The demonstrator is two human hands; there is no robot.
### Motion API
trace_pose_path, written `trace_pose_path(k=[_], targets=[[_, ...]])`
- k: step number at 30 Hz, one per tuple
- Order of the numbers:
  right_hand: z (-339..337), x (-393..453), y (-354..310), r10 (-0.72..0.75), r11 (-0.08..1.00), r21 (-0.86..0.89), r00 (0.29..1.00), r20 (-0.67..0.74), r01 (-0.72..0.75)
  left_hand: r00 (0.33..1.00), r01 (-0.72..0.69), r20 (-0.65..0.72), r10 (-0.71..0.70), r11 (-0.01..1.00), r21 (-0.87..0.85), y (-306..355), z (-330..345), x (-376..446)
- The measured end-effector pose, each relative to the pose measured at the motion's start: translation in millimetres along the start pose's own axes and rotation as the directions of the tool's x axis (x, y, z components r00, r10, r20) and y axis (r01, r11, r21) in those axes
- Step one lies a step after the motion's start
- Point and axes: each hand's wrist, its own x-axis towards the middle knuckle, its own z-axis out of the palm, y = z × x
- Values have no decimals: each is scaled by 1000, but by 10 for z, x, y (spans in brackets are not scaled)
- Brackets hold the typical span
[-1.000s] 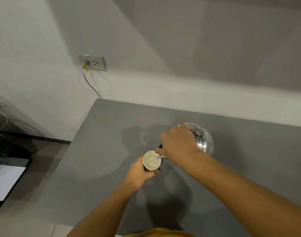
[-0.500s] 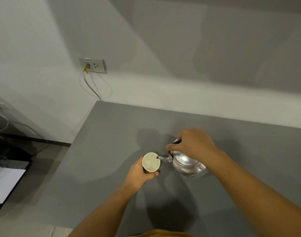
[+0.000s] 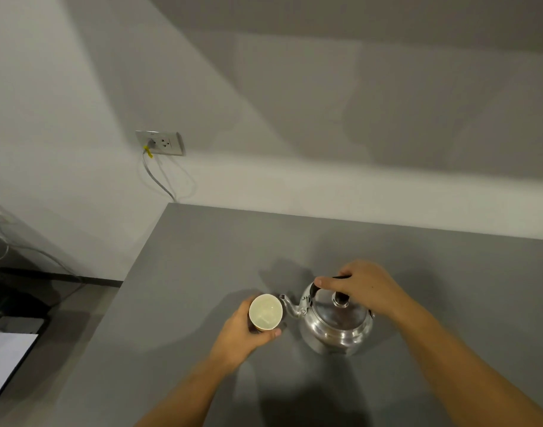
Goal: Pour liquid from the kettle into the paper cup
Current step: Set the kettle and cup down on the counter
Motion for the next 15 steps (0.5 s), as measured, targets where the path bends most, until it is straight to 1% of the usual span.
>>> trace_pose_path(k=[2, 6, 9, 12, 15], targets=[[-42, 3, 45, 17, 1000, 25, 1000, -6, -17, 1000, -3, 17, 2, 1000, 18, 62, -71, -4], [-117, 67, 138, 48, 998, 32, 998, -28, -47, 1000, -9, 22, 6, 994, 111, 224, -229, 52], [-174, 162, 205, 66, 997, 42, 996, -57, -64, 999, -41, -16, 44, 985, 166, 340, -310, 177], [-245, 312, 264, 64, 995, 80, 994, -87, -57, 995, -32, -81, 54, 968, 249, 464, -362, 415], [-335, 540, 297, 64, 993, 110, 990, -123, -50, 993, -10, -108, 44, 954, 299, 612, -398, 720]])
